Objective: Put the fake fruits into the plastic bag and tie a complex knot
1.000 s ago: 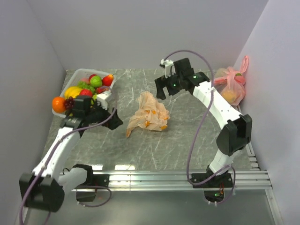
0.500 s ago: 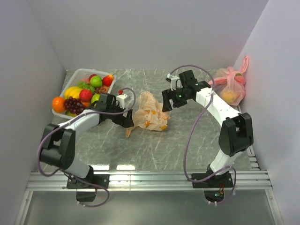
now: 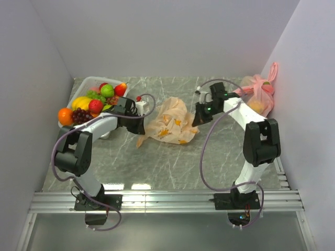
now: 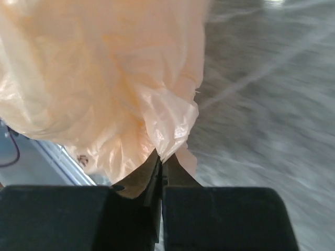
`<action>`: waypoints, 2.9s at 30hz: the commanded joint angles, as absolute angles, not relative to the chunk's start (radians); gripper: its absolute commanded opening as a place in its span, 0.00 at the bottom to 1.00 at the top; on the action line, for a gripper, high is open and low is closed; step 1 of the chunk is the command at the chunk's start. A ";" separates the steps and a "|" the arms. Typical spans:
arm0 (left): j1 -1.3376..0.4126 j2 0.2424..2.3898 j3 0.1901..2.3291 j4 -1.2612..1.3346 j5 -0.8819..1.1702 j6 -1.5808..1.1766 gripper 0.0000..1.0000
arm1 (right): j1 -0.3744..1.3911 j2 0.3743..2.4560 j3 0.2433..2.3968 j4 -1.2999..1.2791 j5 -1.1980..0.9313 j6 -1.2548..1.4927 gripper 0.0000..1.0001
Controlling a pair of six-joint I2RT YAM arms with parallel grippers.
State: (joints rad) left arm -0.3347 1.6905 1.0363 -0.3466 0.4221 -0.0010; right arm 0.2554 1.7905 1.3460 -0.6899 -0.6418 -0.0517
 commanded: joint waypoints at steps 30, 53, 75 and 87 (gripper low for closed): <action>-0.393 1.279 1.112 -0.600 0.489 0.026 0.00 | 0.211 1.197 1.362 -0.702 -0.291 -0.179 0.61; -0.494 1.258 1.131 -0.577 0.373 -0.057 0.00 | 0.770 1.658 1.372 -0.643 0.466 0.003 0.84; -0.322 1.259 1.072 -0.569 0.179 0.043 0.00 | 0.077 1.250 1.278 -0.778 -0.276 -0.325 0.00; -0.462 1.269 1.124 -0.407 0.402 0.276 0.00 | 0.229 1.025 1.239 -0.923 -0.557 -0.468 0.67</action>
